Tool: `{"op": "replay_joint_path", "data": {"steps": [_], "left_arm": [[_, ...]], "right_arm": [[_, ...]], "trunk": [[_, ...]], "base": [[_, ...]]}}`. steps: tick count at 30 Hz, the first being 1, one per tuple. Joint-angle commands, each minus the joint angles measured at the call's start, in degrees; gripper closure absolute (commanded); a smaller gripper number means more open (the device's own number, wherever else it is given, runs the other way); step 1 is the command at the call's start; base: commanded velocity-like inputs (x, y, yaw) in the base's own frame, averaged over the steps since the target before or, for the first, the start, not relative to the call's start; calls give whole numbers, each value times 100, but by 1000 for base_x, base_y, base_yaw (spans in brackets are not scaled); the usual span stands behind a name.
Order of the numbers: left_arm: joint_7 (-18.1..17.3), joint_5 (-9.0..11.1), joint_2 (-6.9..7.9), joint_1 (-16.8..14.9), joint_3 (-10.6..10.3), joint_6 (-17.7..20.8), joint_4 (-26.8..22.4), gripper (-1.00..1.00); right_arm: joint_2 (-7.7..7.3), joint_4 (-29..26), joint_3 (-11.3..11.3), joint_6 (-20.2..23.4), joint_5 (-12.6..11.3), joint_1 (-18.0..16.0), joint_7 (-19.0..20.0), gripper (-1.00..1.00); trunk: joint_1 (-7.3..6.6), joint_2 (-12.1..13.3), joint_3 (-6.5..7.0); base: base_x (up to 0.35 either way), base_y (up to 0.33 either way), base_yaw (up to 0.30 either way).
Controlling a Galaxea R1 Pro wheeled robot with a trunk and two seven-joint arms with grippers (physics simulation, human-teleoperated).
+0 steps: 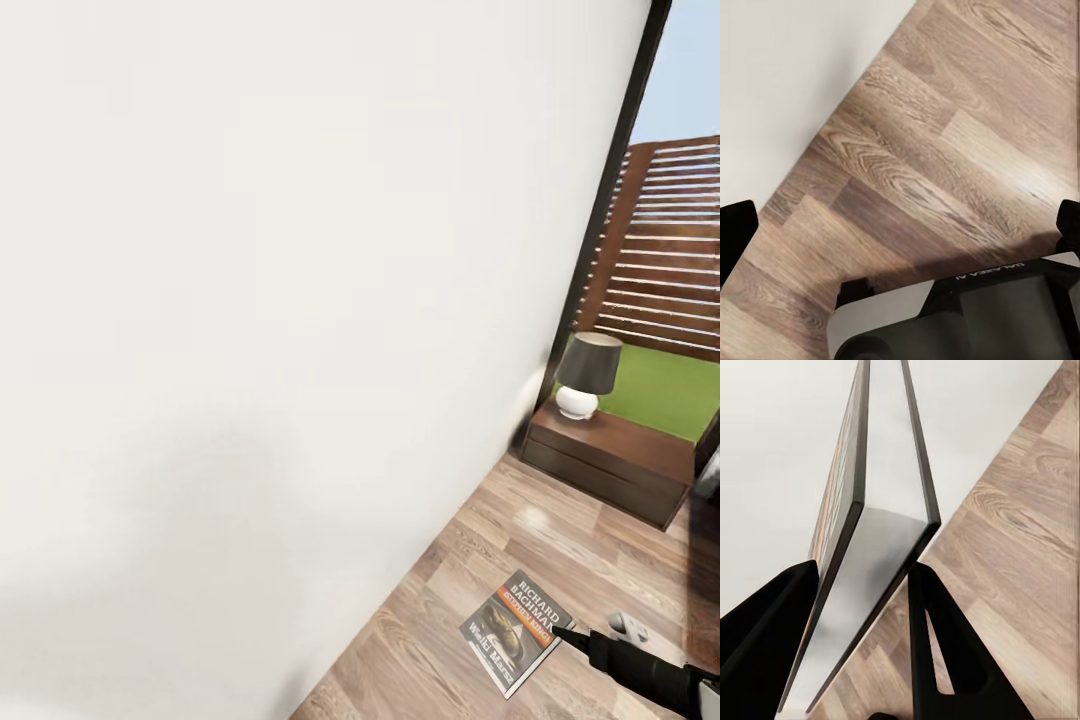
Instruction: In the bedroom, move the book from the bed onto either nightstand, and place the two sandals side by side next to the bed.
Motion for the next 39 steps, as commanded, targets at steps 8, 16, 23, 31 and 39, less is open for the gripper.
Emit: {"op": "replay_joint_path", "data": {"steps": [8, 16, 23, 31, 39], "left_arm": [[8, -41, 1, -5, -24, -29, 4, -100], [8, -41, 1, -5, -24, -25, 4, -100], [8, -41, 1, -5, -24, -29, 4, -100], [8, -41, 1, -5, -24, -29, 4, -100], [8, -41, 0, -5, -24, -29, 4, -100]], "right_arm": [[3, 15, 5, 60, -63, -11, 31, 100], [3, 15, 5, 60, -63, -11, 30, 100], [3, 15, 5, 60, -63, -12, 31, 100], [3, 13, 5, 60, -63, -11, 31, 100], [3, 15, 5, 60, -63, -12, 31, 100]], "trunk": [[4, -14, -13], [4, -14, -13], [4, -14, -13], [4, -14, -13], [4, -14, -13]], "base": [[1, 0, -258], [121, 0, -254], [82, 0, -252], [3, 0, -252], [0, 0, -252]]}}
